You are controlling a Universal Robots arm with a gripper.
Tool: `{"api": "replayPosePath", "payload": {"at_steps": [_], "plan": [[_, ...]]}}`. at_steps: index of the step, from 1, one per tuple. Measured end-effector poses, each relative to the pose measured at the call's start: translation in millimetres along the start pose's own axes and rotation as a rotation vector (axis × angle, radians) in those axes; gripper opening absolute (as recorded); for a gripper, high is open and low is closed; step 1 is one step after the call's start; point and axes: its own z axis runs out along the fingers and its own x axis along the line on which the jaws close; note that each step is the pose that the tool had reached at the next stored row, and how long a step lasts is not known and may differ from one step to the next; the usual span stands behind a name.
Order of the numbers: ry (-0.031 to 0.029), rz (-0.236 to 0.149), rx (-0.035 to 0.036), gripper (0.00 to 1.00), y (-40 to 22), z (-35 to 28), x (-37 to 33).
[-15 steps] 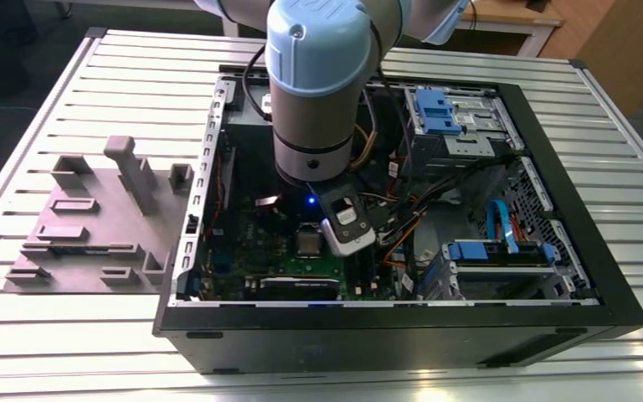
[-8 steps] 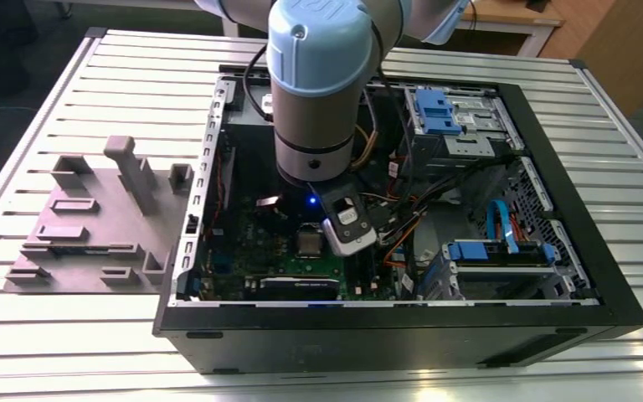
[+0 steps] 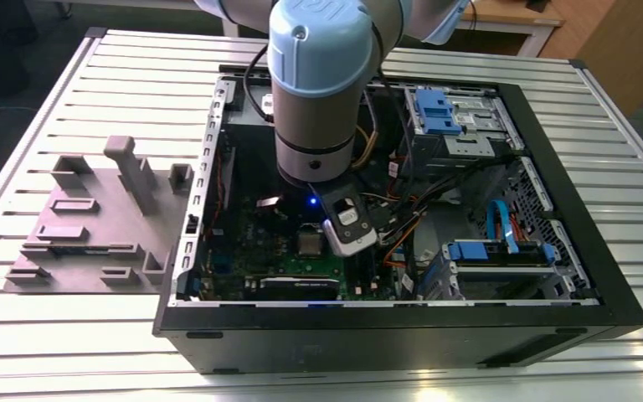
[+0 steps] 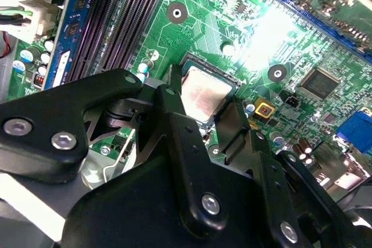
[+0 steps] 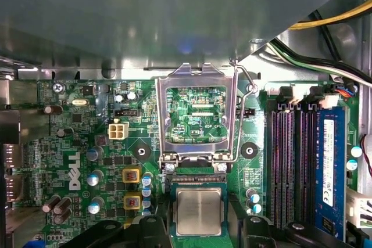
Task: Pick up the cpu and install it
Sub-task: 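Place the cpu into insertion slot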
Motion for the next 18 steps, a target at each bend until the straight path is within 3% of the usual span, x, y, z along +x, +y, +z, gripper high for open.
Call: {"api": "replayPosePath", "payload": {"at_steps": [14,17,18], "plan": [[-0.0007,0.000,-0.0006,0.48,0.1,1.4,0.0],[-0.0004,0.000,-0.0008,0.60,0.1,1.5,0.0],[-0.0002,0.000,-0.0003,0.60,0.0,1.3,0.0]]}}
